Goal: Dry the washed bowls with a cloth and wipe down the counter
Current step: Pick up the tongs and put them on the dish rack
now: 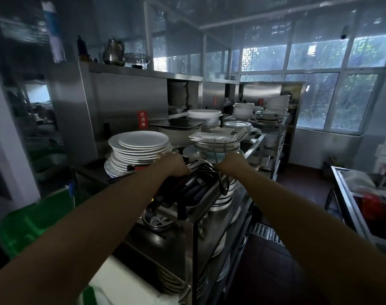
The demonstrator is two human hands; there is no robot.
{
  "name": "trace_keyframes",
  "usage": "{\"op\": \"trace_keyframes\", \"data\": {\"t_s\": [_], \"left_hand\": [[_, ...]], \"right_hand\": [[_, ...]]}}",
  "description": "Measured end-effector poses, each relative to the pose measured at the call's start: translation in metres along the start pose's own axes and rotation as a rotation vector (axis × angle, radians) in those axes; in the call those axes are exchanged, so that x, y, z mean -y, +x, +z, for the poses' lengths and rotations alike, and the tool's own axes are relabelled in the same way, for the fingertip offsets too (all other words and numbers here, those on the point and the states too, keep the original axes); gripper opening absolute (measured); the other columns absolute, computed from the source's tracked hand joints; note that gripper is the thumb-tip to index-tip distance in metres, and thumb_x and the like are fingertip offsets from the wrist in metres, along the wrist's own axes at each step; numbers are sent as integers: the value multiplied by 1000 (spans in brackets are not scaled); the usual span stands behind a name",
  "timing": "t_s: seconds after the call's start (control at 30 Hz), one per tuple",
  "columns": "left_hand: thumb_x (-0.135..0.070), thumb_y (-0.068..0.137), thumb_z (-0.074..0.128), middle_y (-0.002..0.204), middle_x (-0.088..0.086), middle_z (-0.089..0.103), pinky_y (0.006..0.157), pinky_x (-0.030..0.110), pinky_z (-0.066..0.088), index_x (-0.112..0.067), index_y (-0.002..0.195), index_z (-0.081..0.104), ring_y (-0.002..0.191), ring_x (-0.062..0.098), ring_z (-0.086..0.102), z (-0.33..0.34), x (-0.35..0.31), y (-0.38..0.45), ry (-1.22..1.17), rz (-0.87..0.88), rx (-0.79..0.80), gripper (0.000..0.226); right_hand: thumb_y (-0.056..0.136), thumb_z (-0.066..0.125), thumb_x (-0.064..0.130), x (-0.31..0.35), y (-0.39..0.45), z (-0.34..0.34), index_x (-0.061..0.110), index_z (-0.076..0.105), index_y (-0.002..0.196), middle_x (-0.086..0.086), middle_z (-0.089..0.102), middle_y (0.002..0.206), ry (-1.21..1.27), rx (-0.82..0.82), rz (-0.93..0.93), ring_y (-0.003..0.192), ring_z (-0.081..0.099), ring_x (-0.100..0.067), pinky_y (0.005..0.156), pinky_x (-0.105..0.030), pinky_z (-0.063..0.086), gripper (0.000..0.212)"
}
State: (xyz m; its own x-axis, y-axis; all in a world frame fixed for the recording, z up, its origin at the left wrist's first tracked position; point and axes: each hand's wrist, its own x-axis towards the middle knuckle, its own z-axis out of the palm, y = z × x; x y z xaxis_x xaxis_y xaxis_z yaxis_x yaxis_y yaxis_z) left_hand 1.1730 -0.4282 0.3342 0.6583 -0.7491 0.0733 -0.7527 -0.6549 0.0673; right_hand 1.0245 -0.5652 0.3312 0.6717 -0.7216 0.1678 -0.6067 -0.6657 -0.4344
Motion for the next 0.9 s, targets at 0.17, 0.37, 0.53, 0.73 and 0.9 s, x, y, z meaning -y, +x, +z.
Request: {"op": "trace_keyframes", "data": {"t_s": [0.17, 0.37, 0.53, 0.73, 0.9], "left_hand": [[-45, 98, 39, 130, 15, 60, 91, 40, 44, -14, 119, 65, 115, 34, 56, -9, 14, -7, -120, -17, -93, 46], [-49, 83, 48, 83, 6, 61, 69, 33, 45, -14, 78, 60, 78, 24, 59, -22, 46, -20, -200, -70, -123, 37], [-38, 91, 52, 83, 5, 63, 66, 31, 41, -18, 72, 57, 78, 23, 59, -17, 70, -20, -218, -100, -163, 28], [-27, 93, 54, 81, 9, 64, 68, 30, 38, -18, 61, 51, 87, 28, 63, -15, 92, -14, -297, -131, -230, 33], [-27, 92, 52, 88, 9, 66, 69, 29, 39, -17, 66, 56, 83, 24, 59, -17, 99, -11, -332, -151, -231, 29]], "right_hand": [[89, 63, 45, 8, 2, -4, 6, 68, 103, -11, 70, 103, 9, 34, -32, 93, 67, -26, 84, -38, 58, 42], [93, 60, 51, 43, 5, -4, 5, 64, 120, -12, 65, 121, 18, 77, -82, 112, 61, -30, 79, -30, 44, 53], [93, 53, 43, 84, 17, 6, 7, 67, 119, -11, 64, 125, -23, 174, -94, 118, 59, -30, 97, -35, 50, 47], [81, 59, 49, 120, 59, 42, 12, 64, 127, -12, 60, 135, -30, 219, -40, 122, 59, -31, 101, -45, 51, 59], [102, 48, 39, 133, 57, 49, 0, 44, 144, -17, 48, 147, -8, 194, -16, 134, 47, -31, 111, -39, 39, 57]]}}
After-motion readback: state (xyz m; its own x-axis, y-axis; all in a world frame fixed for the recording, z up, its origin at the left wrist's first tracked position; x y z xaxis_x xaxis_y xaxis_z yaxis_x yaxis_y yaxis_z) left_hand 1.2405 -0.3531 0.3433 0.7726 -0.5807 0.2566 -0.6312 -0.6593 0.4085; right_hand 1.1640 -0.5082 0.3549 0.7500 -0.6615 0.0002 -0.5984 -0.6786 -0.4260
